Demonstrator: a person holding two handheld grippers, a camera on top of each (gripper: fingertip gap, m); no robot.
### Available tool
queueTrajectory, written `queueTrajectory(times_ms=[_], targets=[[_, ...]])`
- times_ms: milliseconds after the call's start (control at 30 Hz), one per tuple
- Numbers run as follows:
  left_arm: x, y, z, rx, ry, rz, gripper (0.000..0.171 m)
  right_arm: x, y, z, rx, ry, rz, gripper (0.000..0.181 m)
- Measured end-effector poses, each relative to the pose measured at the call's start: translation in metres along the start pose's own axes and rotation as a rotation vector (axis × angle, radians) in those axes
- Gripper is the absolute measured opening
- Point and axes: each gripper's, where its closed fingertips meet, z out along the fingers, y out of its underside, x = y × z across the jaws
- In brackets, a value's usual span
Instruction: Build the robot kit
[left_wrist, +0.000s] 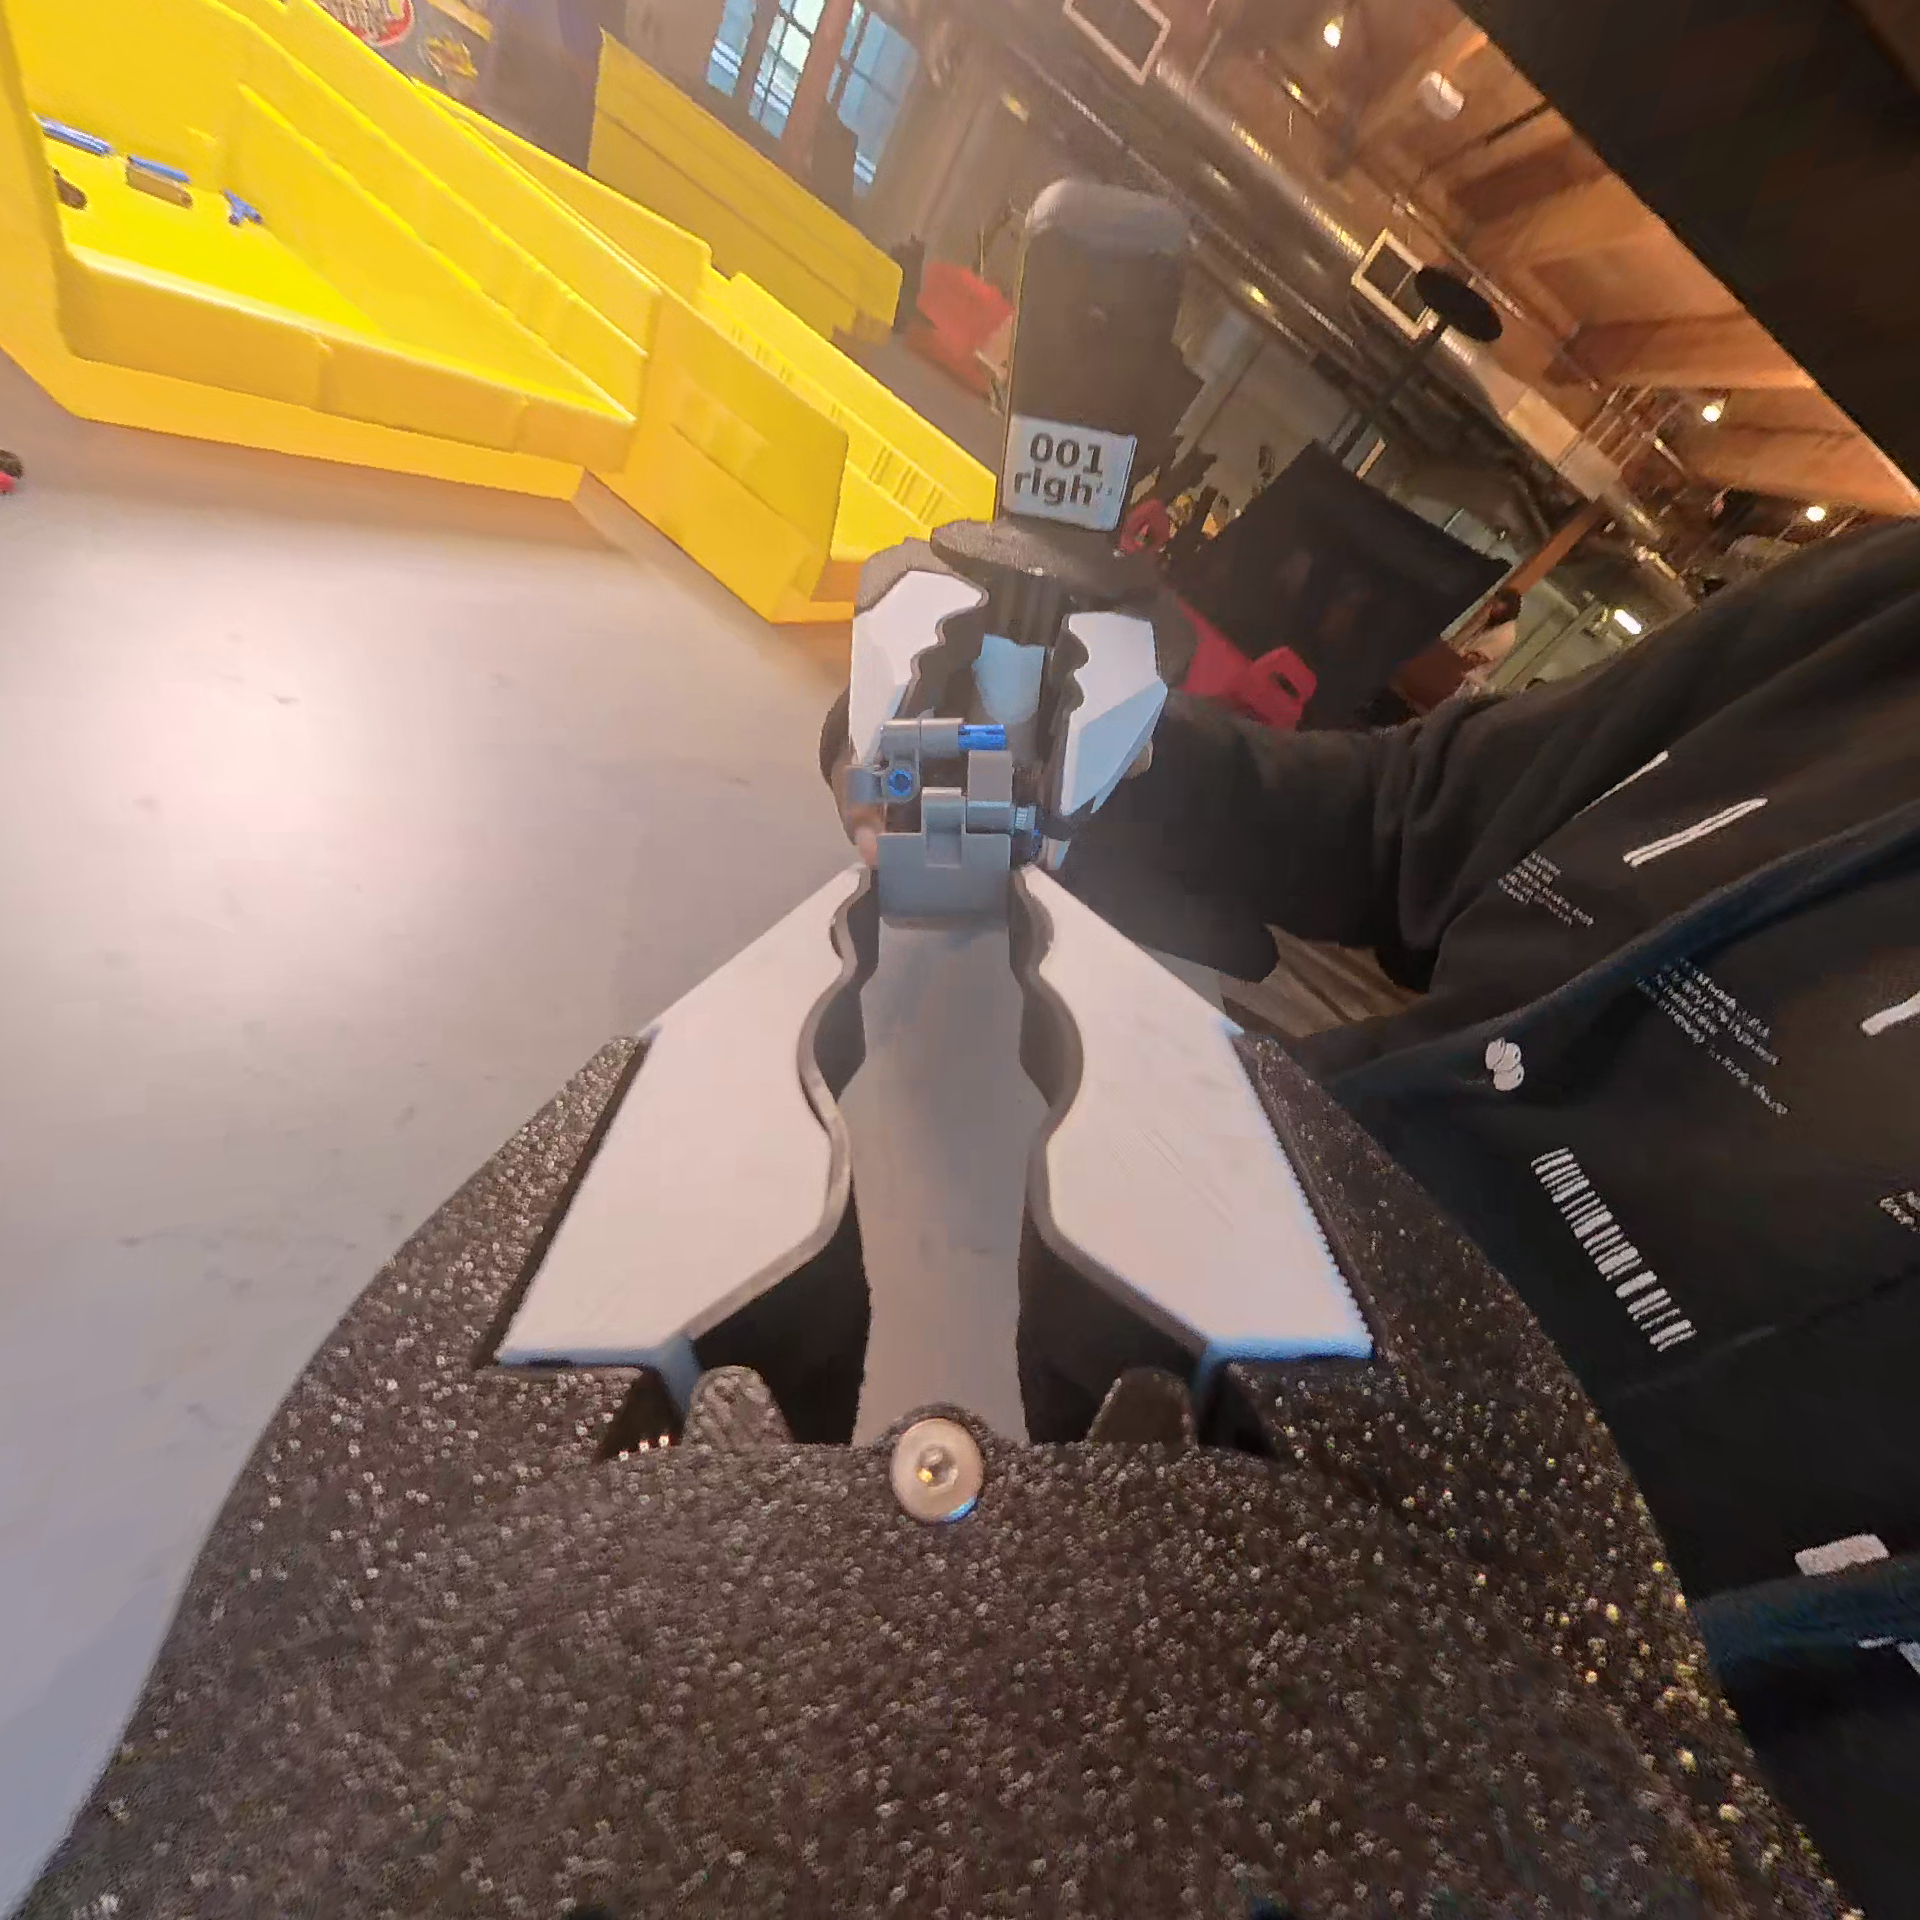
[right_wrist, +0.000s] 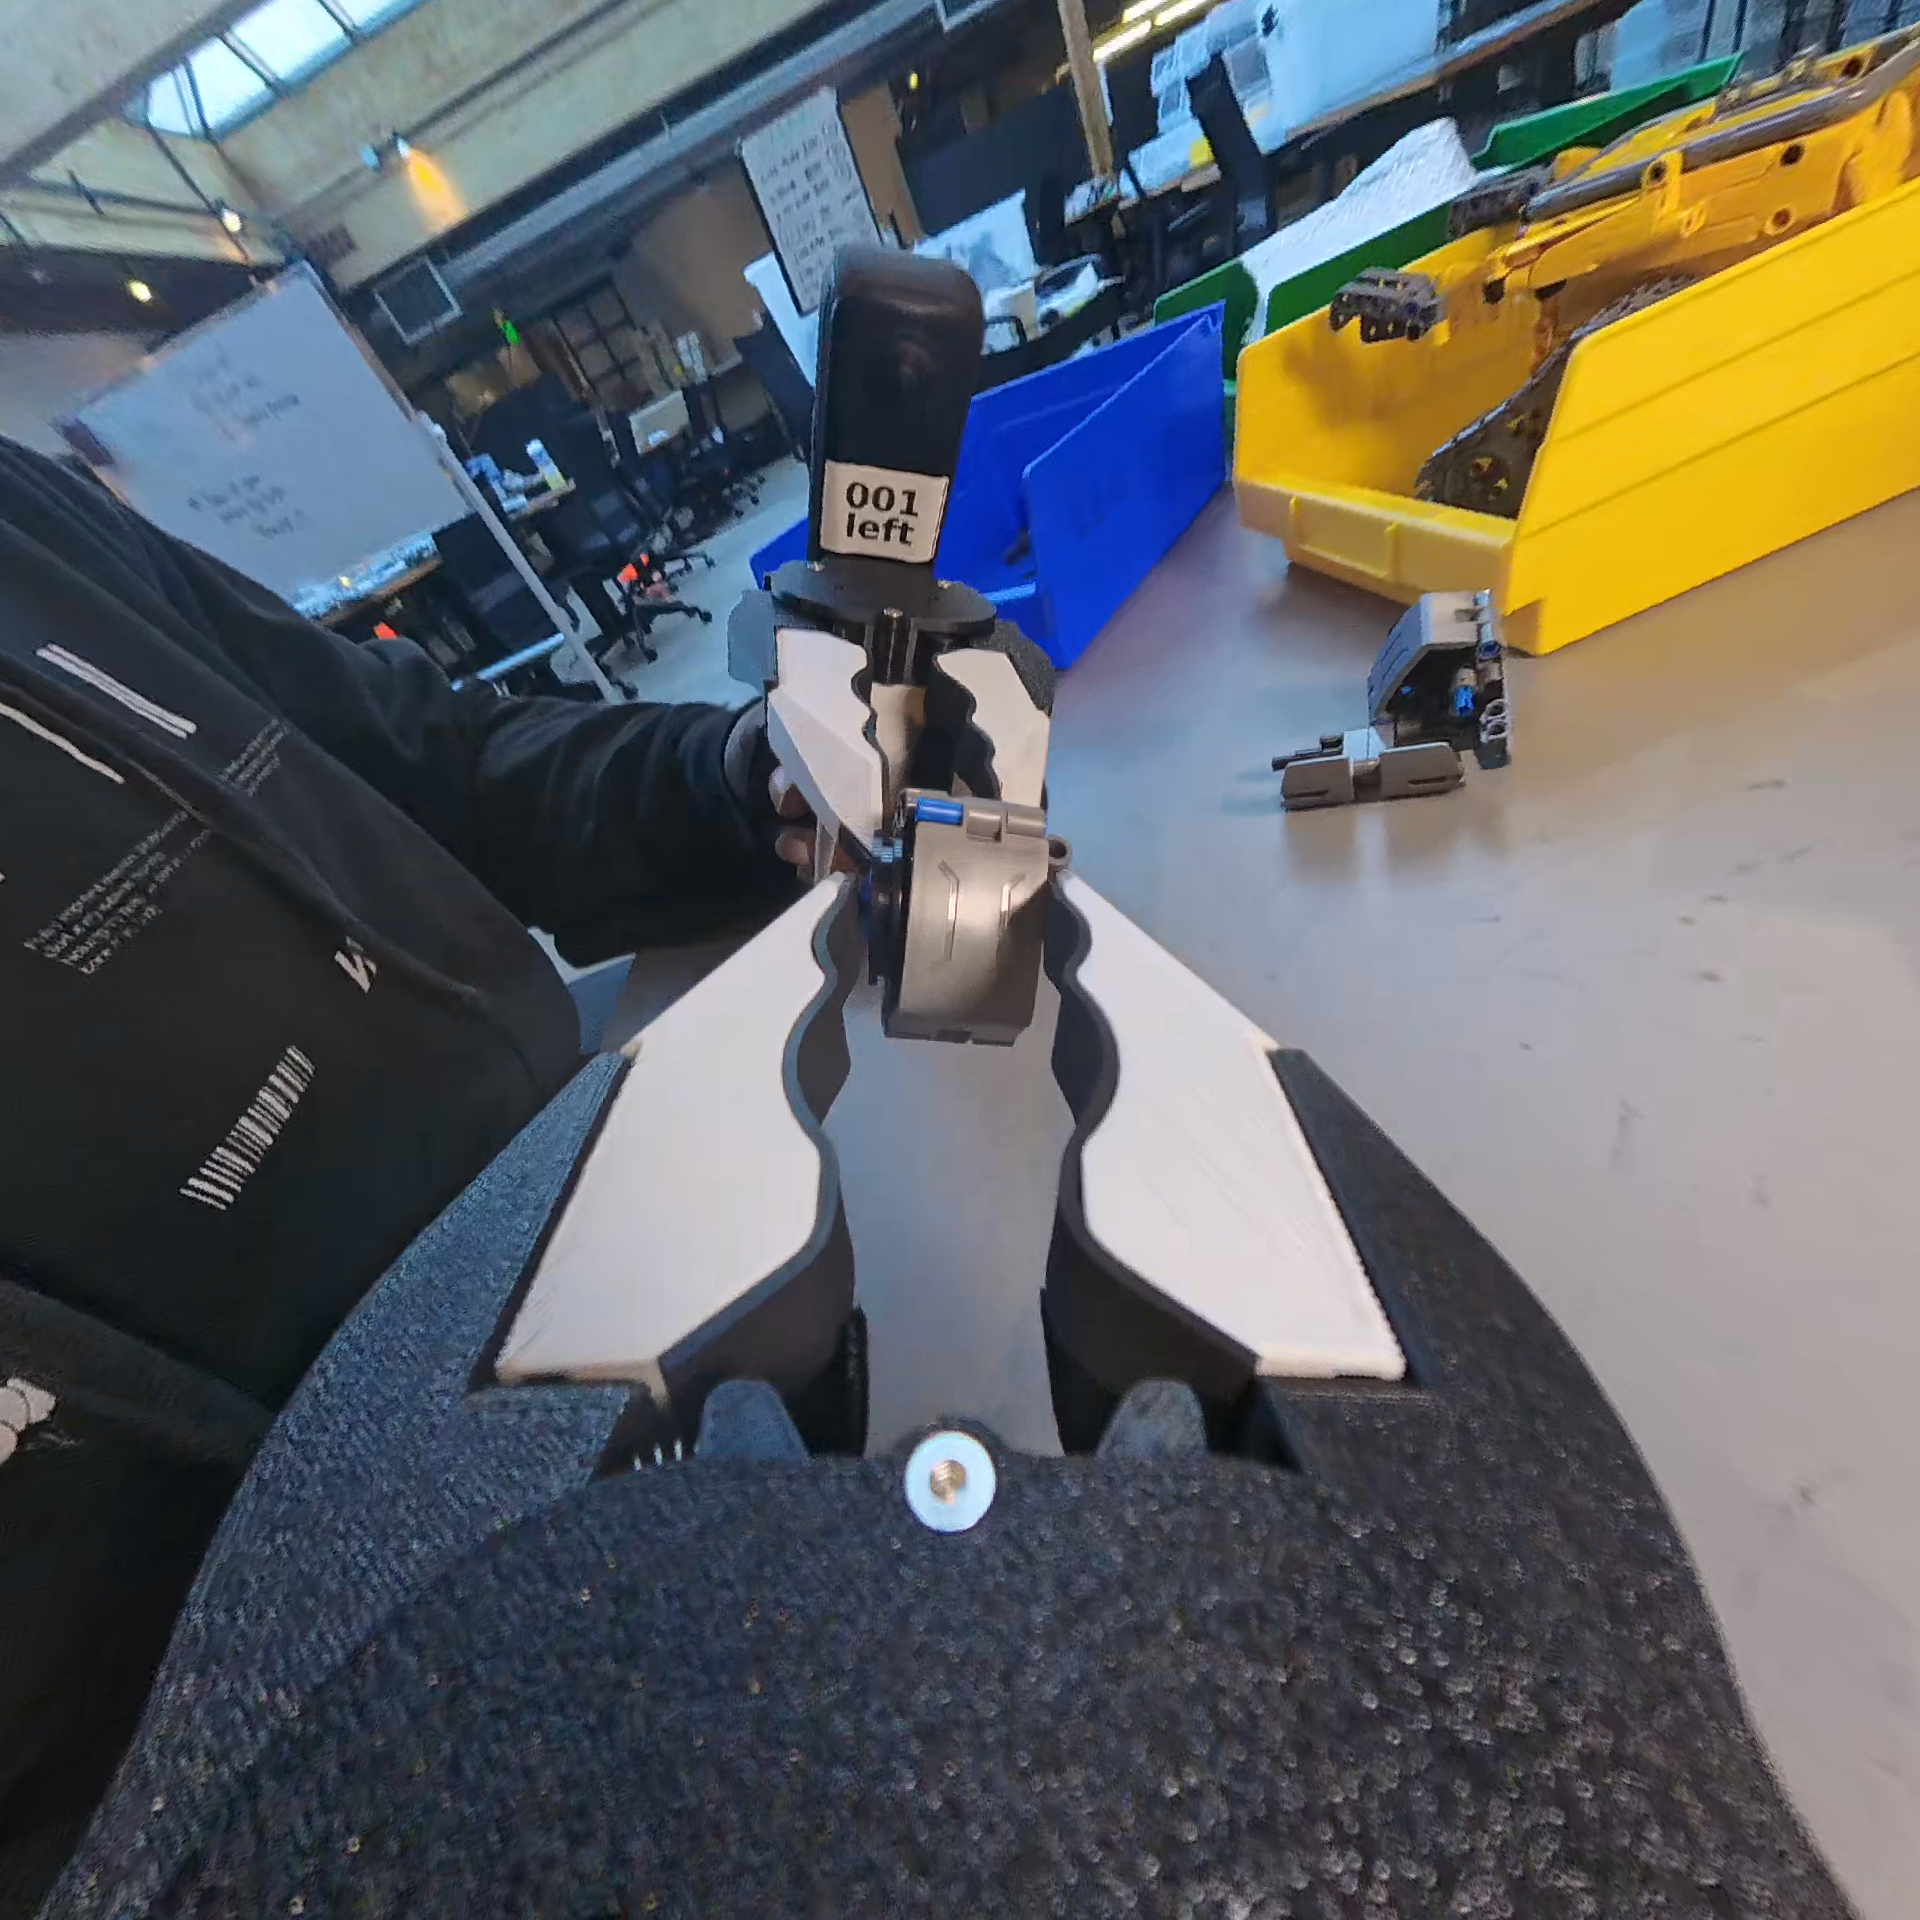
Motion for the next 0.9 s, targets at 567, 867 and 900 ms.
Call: queueTrajectory(times_ms=[567, 867, 900], targets=[[-0.011, 0.000, 0.002, 0.027, -0.033, -0.083, 0.024, 0.014, -0.009, 0.003, 0.033, 0.008, 0.093, 0.031], [-0.013, 0.004, -0.001, -0.025, -0.081, 0.038, 0.024, 0.014, 0.001, -0.001, -0.004, -0.022, 0.112, 0.031], [-0.013, 0.004, -0.002, -0.027, -0.082, 0.050, 0.024, 0.014, 0.002, -0.002, -0.009, -0.022, 0.115, 0.031]])
